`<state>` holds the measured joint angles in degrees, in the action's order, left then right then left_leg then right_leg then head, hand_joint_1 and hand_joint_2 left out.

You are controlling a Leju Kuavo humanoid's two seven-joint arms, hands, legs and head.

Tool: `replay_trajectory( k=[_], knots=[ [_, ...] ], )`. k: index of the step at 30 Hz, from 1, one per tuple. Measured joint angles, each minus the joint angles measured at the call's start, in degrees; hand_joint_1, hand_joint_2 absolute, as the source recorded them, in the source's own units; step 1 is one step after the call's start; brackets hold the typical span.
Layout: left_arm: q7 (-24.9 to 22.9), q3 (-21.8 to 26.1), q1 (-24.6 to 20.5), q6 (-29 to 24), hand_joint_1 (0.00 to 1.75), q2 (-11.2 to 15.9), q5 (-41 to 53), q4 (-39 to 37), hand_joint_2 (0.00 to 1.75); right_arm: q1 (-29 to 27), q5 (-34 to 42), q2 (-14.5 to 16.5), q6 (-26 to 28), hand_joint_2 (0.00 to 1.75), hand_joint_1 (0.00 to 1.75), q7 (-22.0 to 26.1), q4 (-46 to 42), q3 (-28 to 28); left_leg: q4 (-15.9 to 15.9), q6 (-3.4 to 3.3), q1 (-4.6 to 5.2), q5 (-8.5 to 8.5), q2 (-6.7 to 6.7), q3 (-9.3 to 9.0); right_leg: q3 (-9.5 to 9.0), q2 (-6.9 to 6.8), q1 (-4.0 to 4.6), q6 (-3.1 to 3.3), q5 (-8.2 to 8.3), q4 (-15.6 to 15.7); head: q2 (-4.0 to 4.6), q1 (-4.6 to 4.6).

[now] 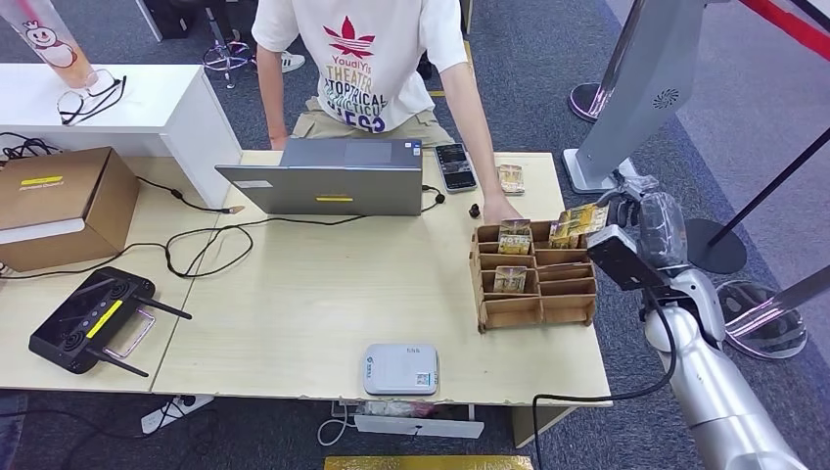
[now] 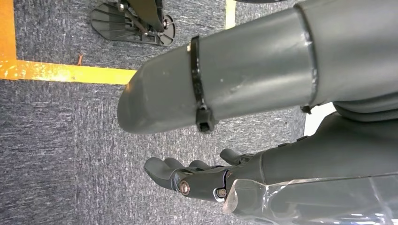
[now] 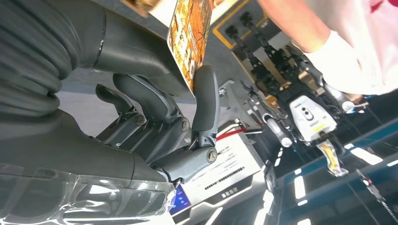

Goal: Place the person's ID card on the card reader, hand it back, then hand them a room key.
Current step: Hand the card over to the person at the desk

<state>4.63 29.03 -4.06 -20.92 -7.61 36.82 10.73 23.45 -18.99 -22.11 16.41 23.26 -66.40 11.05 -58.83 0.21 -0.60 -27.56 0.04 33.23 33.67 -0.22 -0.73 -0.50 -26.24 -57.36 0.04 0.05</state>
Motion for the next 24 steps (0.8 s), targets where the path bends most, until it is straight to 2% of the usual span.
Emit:
replay_trajectory(
  k=[7,12,24],
  knots=[
    [-0.7,-0.1,-0.3,0.0,0.0,-0.1,0.3,0.0,0.0,3.2,0.0,1.1,-1.1,1.75,1.75,-0.1,0.2,0.2,0.0,0.0,0.0,0.01,0.03,-0.02,0.0,0.04,0.0,0.0,0.01,0.0,0.0,0.02],
    [-1.5,-0.5,-1.1,0.0,0.0,-0.5,1.0,0.0,0.0,11.8,0.7,4.2,-2.5,1.75,1.75,-0.7,3.7,2.0,0.0,-0.04,0.0,0.07,0.01,-0.01,0.0,0.01,0.0,0.0,0.03,0.0,0.0,0.01],
    [-2.8,-1.5,-2.0,0.2,0.0,-0.8,1.5,0.0,0.0,22.4,-0.5,10.3,-1.9,1.75,1.75,-2.1,11.8,5.6,0.0,-0.04,-0.01,0.07,0.0,-0.01,0.0,0.01,0.01,0.01,0.03,0.0,0.0,0.01]
  ],
)
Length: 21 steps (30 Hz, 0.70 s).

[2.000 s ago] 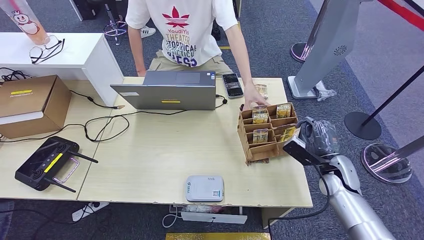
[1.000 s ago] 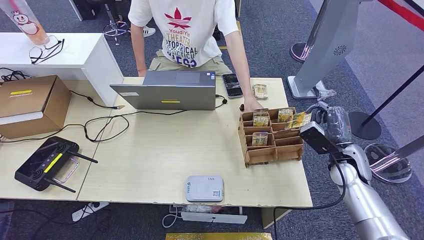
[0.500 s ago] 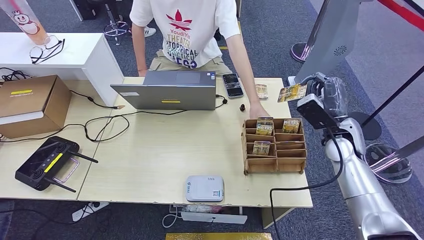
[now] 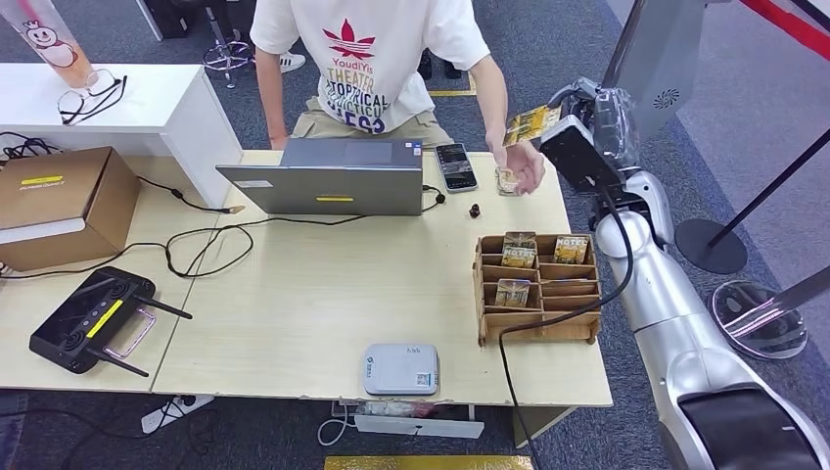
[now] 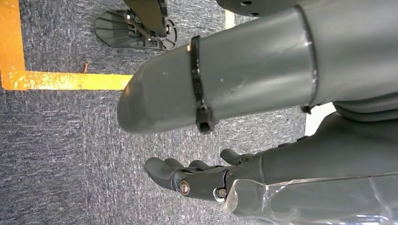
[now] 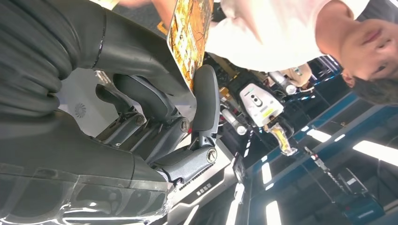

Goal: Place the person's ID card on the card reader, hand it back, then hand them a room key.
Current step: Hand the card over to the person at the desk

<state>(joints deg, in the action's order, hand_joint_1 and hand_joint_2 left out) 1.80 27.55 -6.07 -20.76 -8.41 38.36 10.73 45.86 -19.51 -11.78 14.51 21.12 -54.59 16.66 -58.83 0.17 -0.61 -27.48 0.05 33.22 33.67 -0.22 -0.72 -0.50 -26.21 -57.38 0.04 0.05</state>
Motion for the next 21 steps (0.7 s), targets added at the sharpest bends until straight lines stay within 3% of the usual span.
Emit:
replay_trajectory(
  k=[21],
  knots=[
    [-1.1,-1.0,-0.3,0.8,0.0,0.0,1.0,0.0,0.0,12.1,-3.3,6.9,0.3,1.75,1.75,-2.5,15.1,4.3,0.0,0.0,0.0,0.01,-0.01,-0.01,0.0,0.0,0.0,0.0,0.0,0.0,0.0,-0.01]
  ],
)
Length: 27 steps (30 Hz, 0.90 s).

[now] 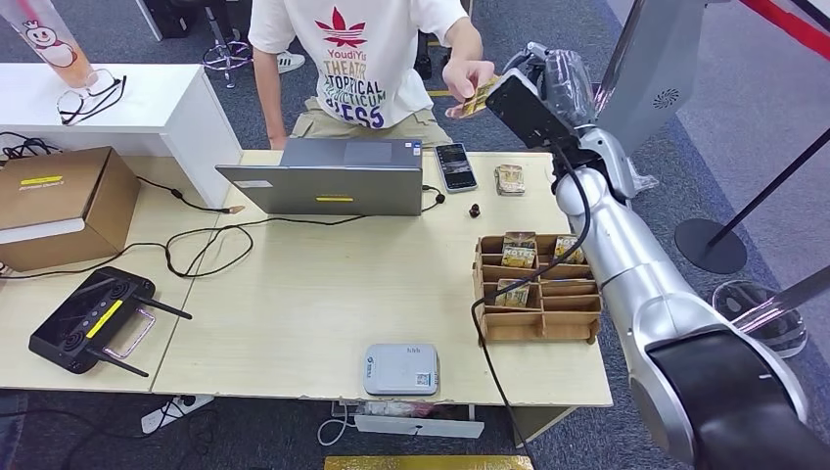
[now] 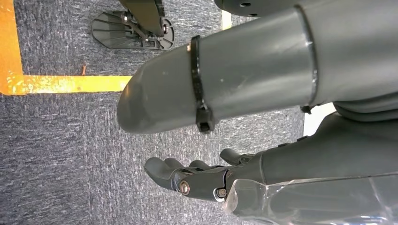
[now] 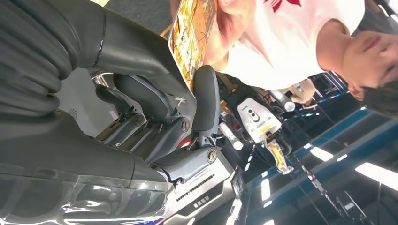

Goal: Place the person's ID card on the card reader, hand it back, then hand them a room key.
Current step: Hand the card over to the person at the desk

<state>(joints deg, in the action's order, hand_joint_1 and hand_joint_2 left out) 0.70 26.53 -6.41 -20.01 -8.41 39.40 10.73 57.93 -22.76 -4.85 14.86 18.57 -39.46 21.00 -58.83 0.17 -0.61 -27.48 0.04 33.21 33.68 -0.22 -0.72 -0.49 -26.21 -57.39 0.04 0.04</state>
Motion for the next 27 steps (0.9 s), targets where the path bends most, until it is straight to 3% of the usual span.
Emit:
replay_trajectory(
  k=[3,5,7,9,27],
  knots=[
    [0.0,-0.4,0.0,0.0,0.0,0.0,0.3,0.0,0.0,1.0,-0.7,0.6,0.6,1.75,1.75,-0.3,2.2,0.6,0.0,0.0,0.0,0.0,0.0,0.0,0.0,0.0,0.0,0.0,0.0,0.0,0.0,0.0],
    [0.0,-0.5,0.0,0.0,0.0,0.0,0.4,0.0,0.0,1.4,-1.0,0.9,0.9,1.75,1.13,-0.5,3.6,1.0,0.0,0.0,0.0,0.0,0.0,0.0,0.0,0.0,0.0,0.0,0.0,0.0,0.0,0.0],
    [0.0,-0.6,0.0,-0.1,0.0,0.0,0.5,0.0,0.0,1.7,-1.5,1.2,1.1,1.75,0.3,-0.5,4.7,1.4,0.0,0.0,0.0,0.0,0.0,0.0,0.0,0.0,0.0,0.0,0.0,0.0,0.0,0.0],
    [0.0,-0.7,0.0,-0.3,0.0,0.0,0.5,0.0,0.0,1.7,-1.8,1.4,1.4,1.75,0.03,-0.6,5.7,1.8,0.0,0.0,0.0,0.0,0.0,0.0,0.0,0.0,0.0,0.0,0.0,0.0,0.0,0.0],
    [0.5,-0.7,0.1,-0.6,0.0,-0.1,0.3,0.0,0.0,1.8,-2.4,2.6,1.9,1.75,0.0,-0.5,9.4,3.2,0.0,0.0,0.0,0.0,0.0,0.01,0.0,0.0,0.0,0.0,0.0,0.0,0.0,0.0]
  ],
)
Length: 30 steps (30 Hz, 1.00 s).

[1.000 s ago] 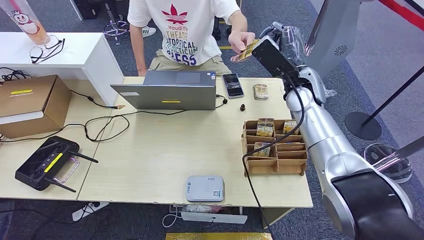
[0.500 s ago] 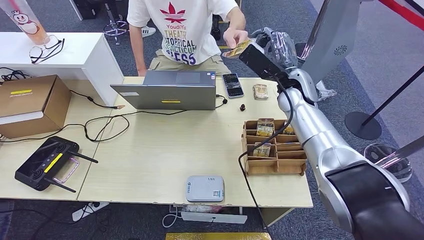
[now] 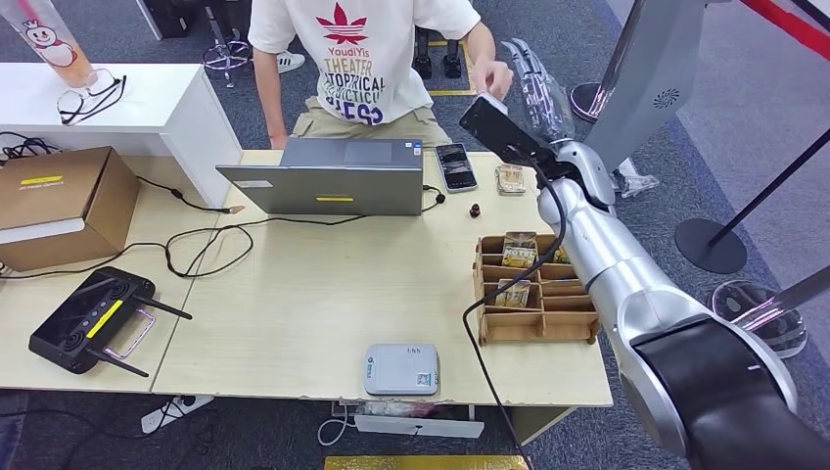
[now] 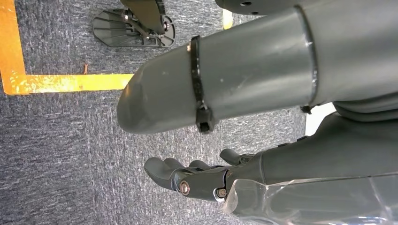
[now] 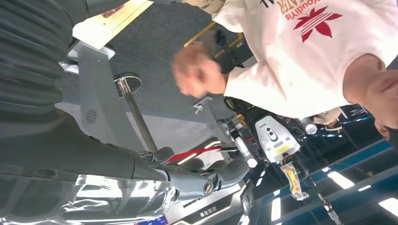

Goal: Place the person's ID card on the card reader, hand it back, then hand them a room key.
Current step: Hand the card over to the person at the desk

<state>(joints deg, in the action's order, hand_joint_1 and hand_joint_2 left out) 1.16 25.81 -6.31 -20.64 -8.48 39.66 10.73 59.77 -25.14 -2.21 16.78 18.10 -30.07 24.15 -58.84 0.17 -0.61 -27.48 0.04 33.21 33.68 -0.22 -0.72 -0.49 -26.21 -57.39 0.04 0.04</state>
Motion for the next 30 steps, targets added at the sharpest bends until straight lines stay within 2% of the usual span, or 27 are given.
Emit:
replay_trajectory(
  k=[10,16,22,30],
  knots=[
    [0.4,0.0,0.2,-0.2,0.0,0.0,-0.6,0.0,0.0,-0.2,4.3,0.4,-0.2,1.75,0.0,3.5,-0.6,0.0,0.0,0.0,0.0,0.0,0.0,0.0,0.0,0.0,0.0,0.0,0.0,0.0,0.0,0.01],
    [0.6,0.0,0.2,-0.4,0.0,0.0,-0.9,0.0,0.0,-2.5,9.8,0.4,-0.9,1.75,0.0,5.9,-5.1,-0.9,0.0,0.0,0.0,0.0,0.0,-0.01,0.01,0.0,0.0,0.0,0.0,0.0,0.0,0.0],
    [0.9,0.0,0.3,-0.5,0.0,0.0,-1.1,0.0,0.0,-7.6,15.4,0.1,-0.9,1.75,0.0,6.4,-13.6,-2.3,0.0,0.0,0.0,0.0,0.0,-0.02,0.02,0.0,0.0,0.0,0.0,0.0,0.0,-0.01],
    [1.2,0.1,0.5,-0.5,0.0,0.1,-1.3,0.0,0.0,-17.6,19.2,-1.8,0.4,1.75,0.0,6.2,-28.4,-3.3,0.0,0.0,0.0,-0.01,0.0,-0.01,0.03,0.01,0.0,0.0,-0.01,0.0,0.0,0.01]
  ],
)
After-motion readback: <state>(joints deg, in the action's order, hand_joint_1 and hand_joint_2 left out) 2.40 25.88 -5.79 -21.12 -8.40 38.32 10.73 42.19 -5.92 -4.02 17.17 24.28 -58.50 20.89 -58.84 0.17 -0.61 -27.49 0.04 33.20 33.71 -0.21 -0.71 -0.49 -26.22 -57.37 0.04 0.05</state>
